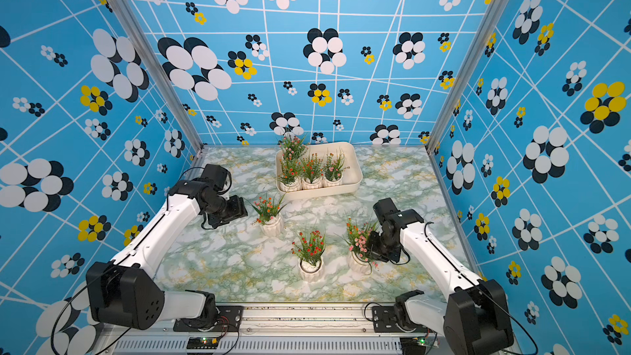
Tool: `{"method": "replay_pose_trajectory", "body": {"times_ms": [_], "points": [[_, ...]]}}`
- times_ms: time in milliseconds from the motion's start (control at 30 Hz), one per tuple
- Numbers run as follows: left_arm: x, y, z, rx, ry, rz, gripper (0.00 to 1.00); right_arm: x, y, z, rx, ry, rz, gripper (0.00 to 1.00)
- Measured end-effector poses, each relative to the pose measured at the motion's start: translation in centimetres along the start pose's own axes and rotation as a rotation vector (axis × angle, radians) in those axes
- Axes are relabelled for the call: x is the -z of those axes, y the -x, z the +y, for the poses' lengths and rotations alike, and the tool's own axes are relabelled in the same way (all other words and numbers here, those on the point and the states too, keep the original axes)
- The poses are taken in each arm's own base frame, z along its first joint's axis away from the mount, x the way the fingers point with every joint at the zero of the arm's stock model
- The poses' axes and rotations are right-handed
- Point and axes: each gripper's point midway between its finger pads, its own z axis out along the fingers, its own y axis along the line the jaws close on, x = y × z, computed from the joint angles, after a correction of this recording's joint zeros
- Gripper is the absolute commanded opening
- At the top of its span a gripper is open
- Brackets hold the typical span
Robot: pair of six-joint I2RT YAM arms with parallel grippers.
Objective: Put the potted gypsophila into the storage box
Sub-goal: Pick up the baby's breath potted plant from the center of the board, then place the baby's breath potted plant at the storage box.
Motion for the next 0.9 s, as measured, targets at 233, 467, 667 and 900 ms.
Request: {"method": "replay_pose_trajectory", "body": {"times_ms": [233, 467, 667, 900], "points": [[0.0, 0.5, -0.2, -0.001, -0.002, -0.004, 0.71, 0.7, 2.0, 0.0, 0.017, -0.058, -0.049, 0.03], [-0.4, 0.5, -0.2, 0.0, 0.003, 0.006, 0.71, 2.5, 4.6, 1.4, 0.075, -0.088, -0.082, 0.0], [-0.6, 0.6, -0.2, 0.001, 0.006, 0.013, 0.71, 4.1, 7.8, 3.4, 0.131, -0.106, -0.096, 0.0], [-0.2, 1.9, -0.7, 0.006, -0.004, -0.005, 0.71, 6.6, 13.5, 5.8, 0.167, -0.109, -0.142, 0.0]]}}
